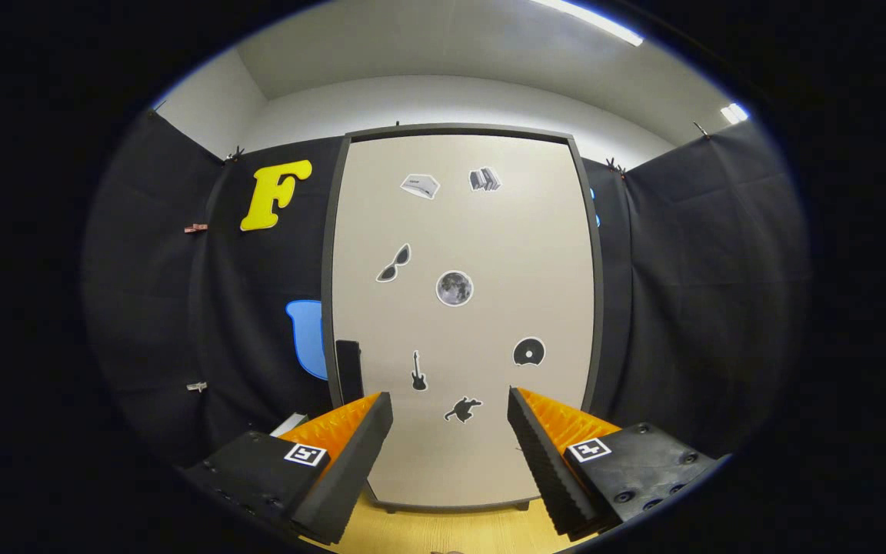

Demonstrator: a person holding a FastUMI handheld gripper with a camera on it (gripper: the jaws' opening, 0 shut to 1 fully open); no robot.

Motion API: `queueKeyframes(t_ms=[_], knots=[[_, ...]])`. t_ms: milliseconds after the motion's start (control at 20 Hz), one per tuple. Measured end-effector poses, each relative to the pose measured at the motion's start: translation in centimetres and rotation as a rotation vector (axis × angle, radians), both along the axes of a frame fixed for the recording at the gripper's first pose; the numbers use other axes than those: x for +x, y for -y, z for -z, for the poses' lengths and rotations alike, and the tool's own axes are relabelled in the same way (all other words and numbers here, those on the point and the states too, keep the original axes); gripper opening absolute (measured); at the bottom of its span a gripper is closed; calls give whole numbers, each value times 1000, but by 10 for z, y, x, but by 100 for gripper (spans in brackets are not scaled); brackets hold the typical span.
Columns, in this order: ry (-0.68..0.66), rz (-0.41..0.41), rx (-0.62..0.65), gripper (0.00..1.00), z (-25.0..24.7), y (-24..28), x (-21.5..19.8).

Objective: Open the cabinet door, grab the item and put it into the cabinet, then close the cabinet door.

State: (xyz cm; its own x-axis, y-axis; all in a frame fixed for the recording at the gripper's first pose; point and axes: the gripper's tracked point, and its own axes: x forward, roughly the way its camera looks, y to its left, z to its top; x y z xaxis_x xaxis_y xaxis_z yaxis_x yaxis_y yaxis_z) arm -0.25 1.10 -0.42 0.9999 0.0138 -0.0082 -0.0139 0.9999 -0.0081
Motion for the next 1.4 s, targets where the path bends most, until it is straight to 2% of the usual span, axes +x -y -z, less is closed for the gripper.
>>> queueKeyframes(t_ms=[500, 900, 1150, 1400], knots=[[-44, -58, -3, 97, 18, -35, 8], [-54, -119, 51, 97, 34, -87, 40], [-69, -115, -4, 98, 55, -109, 70], [-83, -92, -35, 93, 77, -117, 101]])
